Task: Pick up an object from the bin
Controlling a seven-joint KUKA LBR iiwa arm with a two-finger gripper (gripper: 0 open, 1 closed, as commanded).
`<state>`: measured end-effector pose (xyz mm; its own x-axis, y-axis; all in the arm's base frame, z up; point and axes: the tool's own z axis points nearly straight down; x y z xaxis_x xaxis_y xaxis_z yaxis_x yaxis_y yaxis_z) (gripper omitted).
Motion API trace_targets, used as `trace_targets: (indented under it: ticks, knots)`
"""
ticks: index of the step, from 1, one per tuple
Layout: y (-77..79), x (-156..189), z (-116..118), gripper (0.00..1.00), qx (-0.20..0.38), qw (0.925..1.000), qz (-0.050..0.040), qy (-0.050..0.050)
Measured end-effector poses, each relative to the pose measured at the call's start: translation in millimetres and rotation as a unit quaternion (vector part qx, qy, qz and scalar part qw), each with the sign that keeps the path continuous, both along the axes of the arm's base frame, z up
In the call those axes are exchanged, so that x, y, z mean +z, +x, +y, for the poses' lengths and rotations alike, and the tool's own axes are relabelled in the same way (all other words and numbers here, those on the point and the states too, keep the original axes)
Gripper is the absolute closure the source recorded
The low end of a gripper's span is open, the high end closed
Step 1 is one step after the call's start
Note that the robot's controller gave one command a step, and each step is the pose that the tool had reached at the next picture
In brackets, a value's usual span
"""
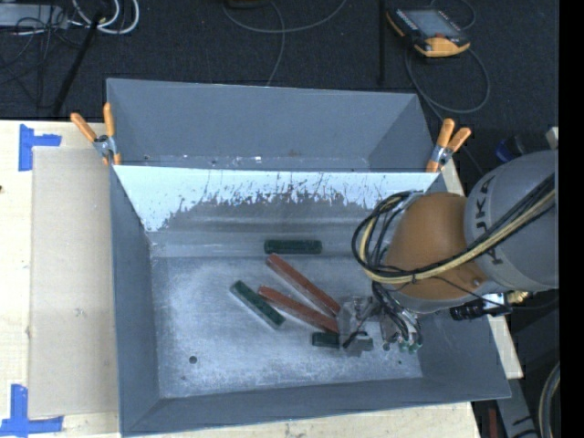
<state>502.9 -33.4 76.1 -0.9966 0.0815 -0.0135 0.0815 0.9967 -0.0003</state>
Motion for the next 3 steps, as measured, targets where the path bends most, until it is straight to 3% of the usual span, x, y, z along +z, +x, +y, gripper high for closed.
trace_targets:
  ticks: [1, 2, 3]
  knots:
    - [-3.8, -4.7, 0.9, 0.00, 0.001, 1.0000, 0.0058, 0.001]
    - [-3.9, -2.5, 1.2, 1.00, 0.002, 1.0000, 0.0078, 0.001]
    - [-4.0, -4.8, 1.2, 0.00, 0.002, 1.0000, 0.0063, 0.001]
